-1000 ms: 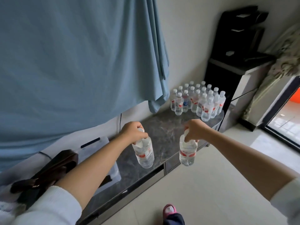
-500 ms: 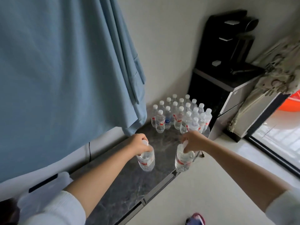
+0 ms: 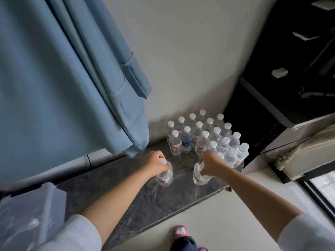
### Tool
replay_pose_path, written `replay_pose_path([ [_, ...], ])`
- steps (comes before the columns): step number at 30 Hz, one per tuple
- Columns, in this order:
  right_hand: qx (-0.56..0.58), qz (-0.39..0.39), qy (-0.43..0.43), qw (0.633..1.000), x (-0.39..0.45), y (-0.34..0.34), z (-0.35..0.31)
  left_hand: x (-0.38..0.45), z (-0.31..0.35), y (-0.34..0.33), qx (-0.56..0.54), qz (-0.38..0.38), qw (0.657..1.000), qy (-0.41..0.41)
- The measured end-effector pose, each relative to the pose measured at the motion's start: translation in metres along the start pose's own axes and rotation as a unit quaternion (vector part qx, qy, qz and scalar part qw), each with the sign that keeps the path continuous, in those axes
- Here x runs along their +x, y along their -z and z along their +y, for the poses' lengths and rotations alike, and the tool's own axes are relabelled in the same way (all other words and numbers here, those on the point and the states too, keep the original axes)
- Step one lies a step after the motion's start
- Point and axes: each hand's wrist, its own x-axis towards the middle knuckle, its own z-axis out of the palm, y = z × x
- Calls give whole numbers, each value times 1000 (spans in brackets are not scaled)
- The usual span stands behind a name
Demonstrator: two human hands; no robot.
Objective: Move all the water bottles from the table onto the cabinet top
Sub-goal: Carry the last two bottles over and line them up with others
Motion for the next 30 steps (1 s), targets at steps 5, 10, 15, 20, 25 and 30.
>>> replay_pose_path([
  [5, -24, -31, 24, 999, 49, 6, 13, 45, 6, -32, -59, 4, 996, 59],
  [10, -6, -49, 42, 998, 109, 7, 24, 96, 12, -68, -71, 1, 994, 85],
  [15, 5, -69, 68, 995, 160, -9, 29, 134, 14, -92, -112, 11, 988, 104],
  [20, -14, -84, 103, 991, 199, -17, 39, 164, 26, -110, -196, 44, 966, 162],
  [25, -49, -101, 127, 985, 221, -14, 47, 182, 32, -126, -282, 67, 931, 220],
  [30, -54, -105, 144, 983, 230, -11, 46, 186, 39, -131, -327, 66, 909, 249],
])
